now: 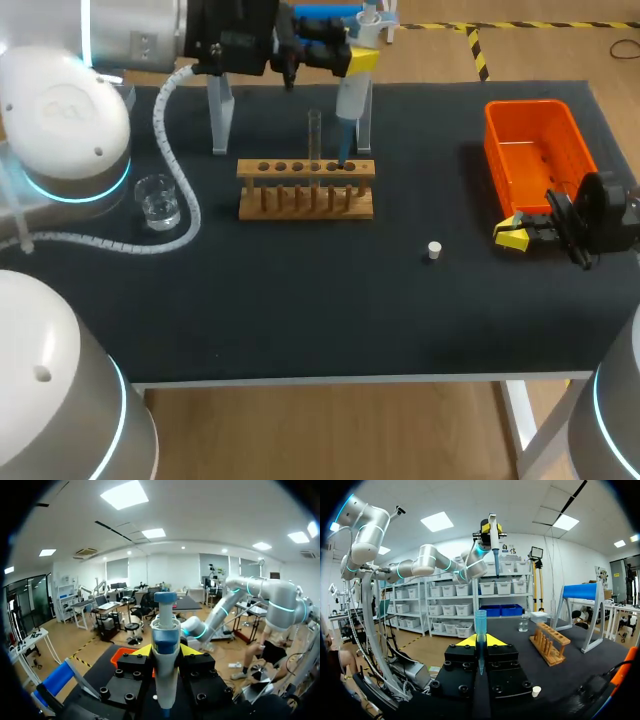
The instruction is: Invert the test tube, pick up the pipette, mount the tip to pipette, aspirate from beaker and dispense into the tube, eject the tip, return the pipette, and cap with the stopper.
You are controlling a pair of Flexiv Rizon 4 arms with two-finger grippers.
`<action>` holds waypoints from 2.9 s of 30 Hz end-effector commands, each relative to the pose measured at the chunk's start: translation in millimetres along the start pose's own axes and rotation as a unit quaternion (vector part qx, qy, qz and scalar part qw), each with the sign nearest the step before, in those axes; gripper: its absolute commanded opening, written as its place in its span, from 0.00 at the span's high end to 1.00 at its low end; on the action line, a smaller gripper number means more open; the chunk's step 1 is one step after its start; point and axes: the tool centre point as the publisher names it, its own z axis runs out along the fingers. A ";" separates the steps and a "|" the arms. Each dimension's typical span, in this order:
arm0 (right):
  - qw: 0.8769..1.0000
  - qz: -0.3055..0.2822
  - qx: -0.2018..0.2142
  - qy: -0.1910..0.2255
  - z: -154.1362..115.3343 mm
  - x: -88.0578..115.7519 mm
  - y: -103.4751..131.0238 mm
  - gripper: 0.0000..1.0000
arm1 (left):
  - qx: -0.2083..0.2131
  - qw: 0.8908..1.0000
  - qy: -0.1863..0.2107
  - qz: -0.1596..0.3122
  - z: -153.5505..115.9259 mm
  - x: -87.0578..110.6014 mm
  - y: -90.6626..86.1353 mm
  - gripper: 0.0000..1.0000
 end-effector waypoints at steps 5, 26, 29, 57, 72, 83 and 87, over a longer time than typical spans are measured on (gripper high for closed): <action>1.000 0.000 0.001 0.000 -0.6 0.8 0.1 1.00 | 0.017 1.000 0.012 0.003 22.2 -9.2 -9.5 1.00; 1.000 0.000 0.001 0.000 -0.6 0.8 0.1 1.00 | 0.047 0.999 0.016 0.012 24.3 -6.8 -13.7 1.00; 1.000 0.000 0.001 0.000 -0.6 0.8 0.1 1.00 | 0.047 0.999 0.015 0.014 24.3 -6.5 -13.1 1.00; 1.000 0.000 0.001 0.000 -0.6 0.8 0.1 1.00 | 0.039 0.999 0.013 0.010 26.3 -9.2 -6.5 1.00; 1.000 0.000 0.001 0.000 -0.6 0.8 0.1 1.00 | 0.036 0.999 0.012 0.010 26.2 -9.3 -6.5 1.00; 1.000 0.000 0.001 0.000 -0.6 0.8 0.1 1.00 | 0.036 0.999 0.012 0.010 26.2 -9.3 -6.5 1.00; 1.000 0.000 0.001 0.000 -0.6 0.8 0.1 1.00 | 0.036 0.999 0.012 0.010 26.2 -9.3 -6.5 1.00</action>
